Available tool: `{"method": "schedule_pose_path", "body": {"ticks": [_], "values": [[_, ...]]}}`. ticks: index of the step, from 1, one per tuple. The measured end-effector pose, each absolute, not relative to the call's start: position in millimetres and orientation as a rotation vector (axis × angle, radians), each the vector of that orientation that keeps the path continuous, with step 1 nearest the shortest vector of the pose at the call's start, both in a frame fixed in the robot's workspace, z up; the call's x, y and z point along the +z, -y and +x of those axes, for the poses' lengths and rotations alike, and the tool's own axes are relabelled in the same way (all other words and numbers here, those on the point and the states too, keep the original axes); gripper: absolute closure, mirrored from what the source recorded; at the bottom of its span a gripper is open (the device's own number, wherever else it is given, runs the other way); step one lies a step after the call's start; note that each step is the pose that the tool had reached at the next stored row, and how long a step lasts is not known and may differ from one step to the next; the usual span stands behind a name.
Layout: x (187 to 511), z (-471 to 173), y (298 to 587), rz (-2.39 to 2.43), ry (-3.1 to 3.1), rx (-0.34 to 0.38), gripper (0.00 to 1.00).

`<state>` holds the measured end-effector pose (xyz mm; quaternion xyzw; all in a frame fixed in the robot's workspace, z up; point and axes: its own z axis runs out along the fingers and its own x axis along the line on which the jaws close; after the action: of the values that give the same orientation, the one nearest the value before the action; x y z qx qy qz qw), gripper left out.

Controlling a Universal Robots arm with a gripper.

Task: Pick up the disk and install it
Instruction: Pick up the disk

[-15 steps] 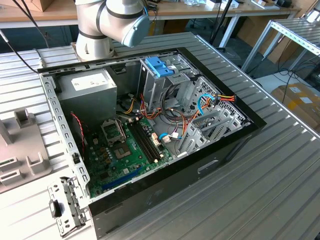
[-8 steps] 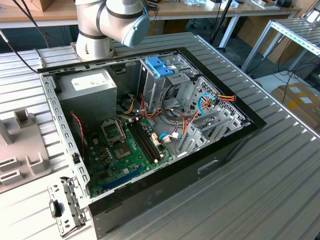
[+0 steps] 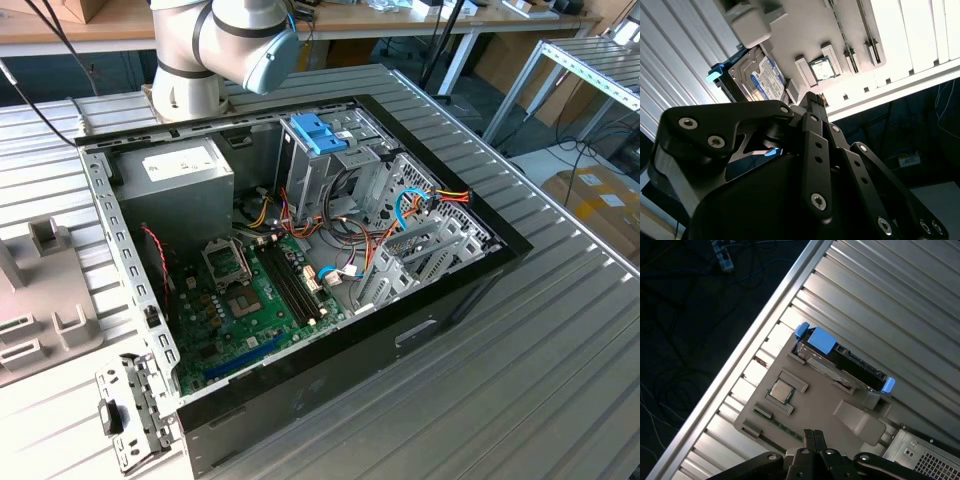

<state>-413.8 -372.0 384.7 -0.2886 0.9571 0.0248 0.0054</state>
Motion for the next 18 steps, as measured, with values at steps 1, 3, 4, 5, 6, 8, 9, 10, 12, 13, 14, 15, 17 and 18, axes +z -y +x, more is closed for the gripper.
{"method": "schedule_pose_path", "body": {"ticks": [1, 3, 4, 5, 6, 8, 9, 10, 12, 13, 14, 15, 17, 18], "values": [[384.7, -413.8, 372.0, -0.906, -2.996, 0.078, 0.89], [384.7, -413.8, 371.9, -0.912, -2.994, 0.078, 0.89], [384.7, -413.8, 372.0, -0.915, -2.993, 0.078, 0.89], [384.7, -413.8, 372.0, -0.918, -2.992, 0.078, 0.89], [384.7, -413.8, 371.9, -0.923, -2.991, 0.078, 0.89], [384.7, -413.8, 371.9, -0.929, -2.989, 0.078, 0.89], [384.6, -413.8, 372.0, -0.933, -2.988, 0.078, 0.89], [384.6, -413.8, 372.0, -0.937, -2.987, 0.078, 0.89], [384.6, -413.8, 372.0, -0.943, -2.985, 0.078, 0.89], [384.6, -413.8, 372.0, -0.948, -2.984, 0.078, 0.89], [384.6, -413.8, 372.0, -0.953, -2.982, 0.078, 0.89], [384.6, -413.8, 372.0, -0.957, -2.981, 0.078, 0.89], [384.6, -413.8, 371.9, -0.965, -2.979, 0.078, 0.89], [384.6, -413.8, 372.0, -0.970, -2.977, 0.078, 0.89]]}}
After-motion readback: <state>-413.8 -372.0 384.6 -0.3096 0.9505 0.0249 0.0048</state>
